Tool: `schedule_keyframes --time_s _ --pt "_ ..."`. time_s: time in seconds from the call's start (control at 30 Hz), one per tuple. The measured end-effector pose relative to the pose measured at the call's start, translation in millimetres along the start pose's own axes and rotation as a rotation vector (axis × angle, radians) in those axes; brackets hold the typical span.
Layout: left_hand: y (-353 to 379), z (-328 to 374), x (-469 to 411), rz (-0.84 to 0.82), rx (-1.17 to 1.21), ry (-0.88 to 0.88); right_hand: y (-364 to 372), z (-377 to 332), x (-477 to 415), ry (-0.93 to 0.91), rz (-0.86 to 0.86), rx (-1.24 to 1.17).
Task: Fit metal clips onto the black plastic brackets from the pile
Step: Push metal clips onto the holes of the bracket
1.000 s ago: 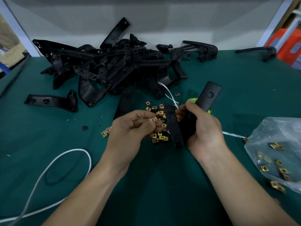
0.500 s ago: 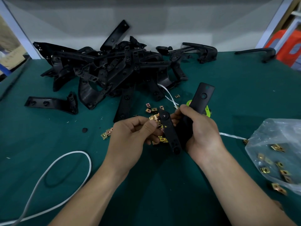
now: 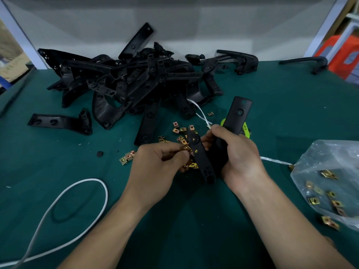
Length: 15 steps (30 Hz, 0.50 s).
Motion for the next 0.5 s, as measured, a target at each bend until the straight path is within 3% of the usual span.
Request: schedule_keyframes --time_s 0.37,0.5 --pt "-0.2 -4.2 0.8 0.094 0.332 -0.116 0.1 -6.5 5.0 -0.044 0.026 0.032" --pt "3.3 -8.3 1.5 0.056 0.364 -0.163 0.3 -2.5 3.5 -0.009 0.016 -0.006"
Point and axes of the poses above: each hand's wrist, its own x-axis away from the middle knuckle, its own y-axis out of the palm, z = x × y, the point moved 8 cm from there along -x, towards the middle knuckle, and after that the axes turned 8 degrees about y, right-handed, at the moved point
